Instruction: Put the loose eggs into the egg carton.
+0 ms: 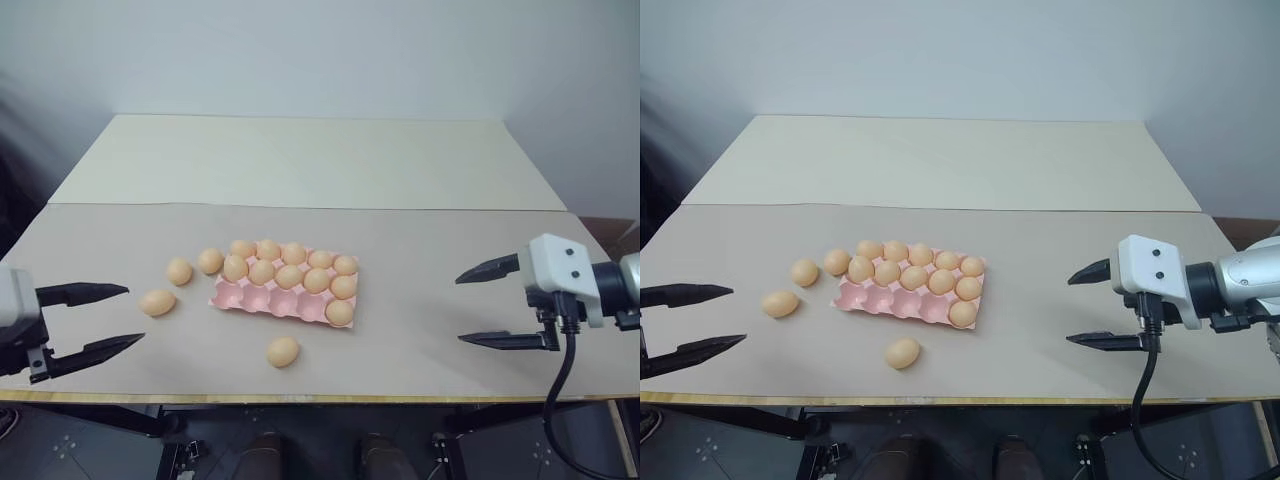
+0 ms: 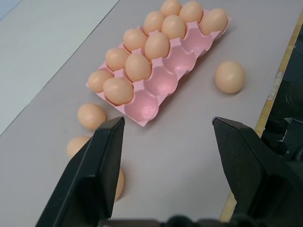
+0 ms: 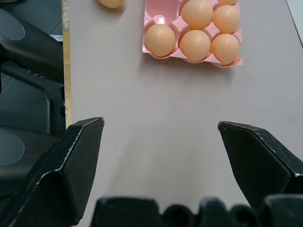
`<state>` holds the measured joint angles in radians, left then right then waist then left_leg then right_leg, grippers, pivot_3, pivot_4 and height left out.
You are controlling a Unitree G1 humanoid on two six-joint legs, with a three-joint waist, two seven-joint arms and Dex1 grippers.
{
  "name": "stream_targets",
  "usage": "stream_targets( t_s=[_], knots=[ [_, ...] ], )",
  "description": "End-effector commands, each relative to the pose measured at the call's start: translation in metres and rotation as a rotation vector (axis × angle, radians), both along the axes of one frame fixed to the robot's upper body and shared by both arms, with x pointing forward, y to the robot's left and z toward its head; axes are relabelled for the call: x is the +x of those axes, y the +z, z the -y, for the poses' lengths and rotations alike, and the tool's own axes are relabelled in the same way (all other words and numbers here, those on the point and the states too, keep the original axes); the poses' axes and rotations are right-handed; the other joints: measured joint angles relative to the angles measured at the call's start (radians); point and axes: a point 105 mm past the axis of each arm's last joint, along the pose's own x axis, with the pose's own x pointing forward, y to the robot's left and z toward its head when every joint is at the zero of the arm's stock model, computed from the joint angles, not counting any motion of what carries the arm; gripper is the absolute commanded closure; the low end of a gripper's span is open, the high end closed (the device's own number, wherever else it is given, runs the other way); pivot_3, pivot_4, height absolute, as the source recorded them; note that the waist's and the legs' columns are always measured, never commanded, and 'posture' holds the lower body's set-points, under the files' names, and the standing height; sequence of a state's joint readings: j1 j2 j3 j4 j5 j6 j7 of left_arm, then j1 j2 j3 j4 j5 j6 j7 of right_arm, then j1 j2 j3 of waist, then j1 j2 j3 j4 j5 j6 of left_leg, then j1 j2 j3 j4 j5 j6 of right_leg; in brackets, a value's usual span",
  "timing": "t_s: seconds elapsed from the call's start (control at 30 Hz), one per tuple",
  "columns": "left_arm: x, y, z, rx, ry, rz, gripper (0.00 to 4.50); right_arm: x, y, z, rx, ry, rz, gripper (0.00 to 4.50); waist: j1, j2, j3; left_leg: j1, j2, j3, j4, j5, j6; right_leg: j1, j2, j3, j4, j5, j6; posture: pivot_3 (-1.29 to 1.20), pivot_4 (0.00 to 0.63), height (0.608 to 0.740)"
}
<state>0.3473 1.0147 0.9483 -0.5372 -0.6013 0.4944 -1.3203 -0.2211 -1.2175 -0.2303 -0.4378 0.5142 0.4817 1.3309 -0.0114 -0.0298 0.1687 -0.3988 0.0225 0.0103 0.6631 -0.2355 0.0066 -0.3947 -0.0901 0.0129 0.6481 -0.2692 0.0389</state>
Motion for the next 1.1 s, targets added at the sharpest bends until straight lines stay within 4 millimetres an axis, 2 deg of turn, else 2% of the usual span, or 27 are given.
stream_targets(
  t_s=[0.03,0.23,0.53,0.73,0.97,1.1],
  knots=[
    [-0.001,0.000,0.010,-0.013,-0.041,0.000,1.27,0.003,0.010,-0.003,0.005,0.000,0.042,0.00,0.000,0.000,0.000,0.000,0.000,0.000,0.000,0.000,0.000,0.000,0.000,0.000,0.000,0.000,0.000,0.00,0.150,0.740],
    [0.001,-0.013,0.010,-0.011,-0.072,-0.070,1.27,0.003,0.010,-0.027,0.085,0.034,0.058,0.00,0.000,0.000,0.000,0.000,0.001,0.000,0.000,0.000,0.000,0.000,0.001,0.000,0.000,0.000,0.000,0.00,0.150,0.740],
    [0.010,-0.019,0.006,-0.013,-0.106,-0.094,1.27,-0.004,-0.007,-0.083,0.216,0.092,0.023,0.00,-0.002,0.000,0.000,-0.001,0.000,0.000,0.000,0.000,0.000,-0.002,0.000,0.000,0.000,0.000,0.000,0.00,0.150,0.740],
    [0.011,-0.028,0.008,-0.020,-0.122,-0.131,1.27,0.001,-0.019,-0.111,0.229,0.185,-0.003,0.00,-0.002,0.000,0.000,-0.001,0.001,0.000,0.000,0.000,0.000,-0.002,0.001,0.000,0.001,0.001,-0.001,0.00,0.150,0.740],
    [0.009,-0.037,0.003,0.000,-0.123,-0.168,1.27,0.004,-0.038,-0.152,0.210,0.317,-0.020,0.00,-0.002,0.000,0.000,-0.003,0.000,0.000,0.000,0.000,0.000,-0.005,0.002,0.000,0.001,0.001,-0.001,0.00,0.150,0.740],
    [0.006,-0.041,0.001,0.012,-0.109,-0.180,1.27,0.012,-0.050,-0.176,0.200,0.337,-0.003,0.00,-0.004,0.000,0.000,-0.005,0.000,0.000,0.000,0.000,0.000,-0.009,0.001,0.001,0.003,0.001,-0.002,0.00,0.150,0.740]
  ],
)
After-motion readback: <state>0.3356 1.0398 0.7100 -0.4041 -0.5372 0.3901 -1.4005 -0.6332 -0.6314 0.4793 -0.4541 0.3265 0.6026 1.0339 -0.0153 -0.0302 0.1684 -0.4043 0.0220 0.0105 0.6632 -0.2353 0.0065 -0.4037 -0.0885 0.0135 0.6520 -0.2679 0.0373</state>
